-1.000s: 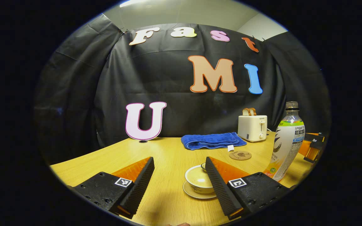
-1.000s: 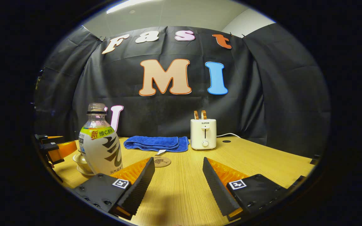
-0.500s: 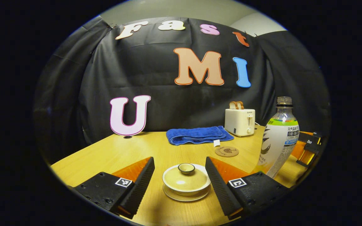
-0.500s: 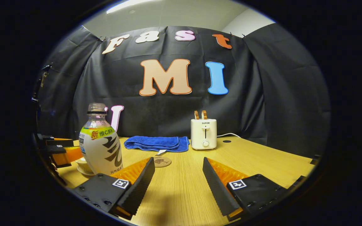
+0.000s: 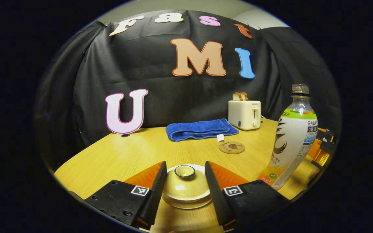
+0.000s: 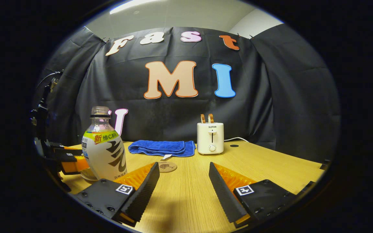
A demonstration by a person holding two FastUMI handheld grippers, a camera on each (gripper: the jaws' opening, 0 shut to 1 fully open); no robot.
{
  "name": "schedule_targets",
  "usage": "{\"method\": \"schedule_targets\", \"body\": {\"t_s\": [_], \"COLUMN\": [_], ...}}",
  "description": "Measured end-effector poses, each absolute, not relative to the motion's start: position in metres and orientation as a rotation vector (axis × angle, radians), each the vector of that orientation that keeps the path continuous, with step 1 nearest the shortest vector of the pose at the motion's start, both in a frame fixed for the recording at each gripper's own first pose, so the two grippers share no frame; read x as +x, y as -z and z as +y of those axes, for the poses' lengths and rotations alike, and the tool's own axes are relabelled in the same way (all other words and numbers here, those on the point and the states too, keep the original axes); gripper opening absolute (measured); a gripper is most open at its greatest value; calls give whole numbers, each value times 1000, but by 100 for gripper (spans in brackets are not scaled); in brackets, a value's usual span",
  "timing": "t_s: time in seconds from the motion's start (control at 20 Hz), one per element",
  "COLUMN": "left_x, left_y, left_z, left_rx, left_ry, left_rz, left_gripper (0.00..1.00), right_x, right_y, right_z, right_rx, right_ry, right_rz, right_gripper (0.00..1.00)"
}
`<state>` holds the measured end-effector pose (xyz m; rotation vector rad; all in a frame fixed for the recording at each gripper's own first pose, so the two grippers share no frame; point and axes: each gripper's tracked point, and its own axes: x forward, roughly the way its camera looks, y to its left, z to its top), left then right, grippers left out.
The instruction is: Open the teacup lid with one hand, grasp the water bottle and pour water into the teacup with the other hand; after pouring, place the water bottle on the coaster and then close the teacup lid.
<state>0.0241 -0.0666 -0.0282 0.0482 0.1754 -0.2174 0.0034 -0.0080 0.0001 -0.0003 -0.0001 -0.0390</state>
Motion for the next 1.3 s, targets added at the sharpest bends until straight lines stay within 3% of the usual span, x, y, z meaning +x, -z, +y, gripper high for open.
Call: {"method": "schedule_targets", "body": {"t_s": [0.1, 0.25, 0.4, 0.45, 0.6, 0.65, 1.0, 1.05, 1.25, 1.3], "left_x": [25, 26, 25, 26, 27, 27, 22, 21, 14, 12], "left_y": [28, 26, 24, 25, 24, 24, 2, -1, -7, -9], "left_z": [-65, -65, -67, -69, -68, -67, -62, -61, -51, -49], "left_rx": [48, 58, 65, 66, 64, 63, 36, 35, 37, 37], "left_ry": [210, 208, 216, 220, 213, 213, 205, 203, 186, 184], "left_rz": [175, 167, 157, 158, 158, 161, 109, 103, 90, 86], "left_gripper": [54, 49, 33, 29, 22, 21, 19, 19, 19, 19], "right_x": [3, 4, 2, 2, -2, -4, -22, -27, -45, -48], "right_y": [1, 0, 1, 1, 0, 0, 2, 3, 0, 1], "right_z": [-7, -7, 1, 2, 3, 5, 15, 18, 37, 42], "right_rx": [-1, -1, 0, 1, 1, 1, 12, 16, 16, 11], "right_ry": [36, 33, -5, -14, -27, -35, -99, -116, -206, -228], "right_rz": [0, -1, 2, 2, 3, 1, 23, 26, 16, 14], "right_gripper": [98, 98, 98, 94, 98, 94, 98, 94, 94, 98]}}
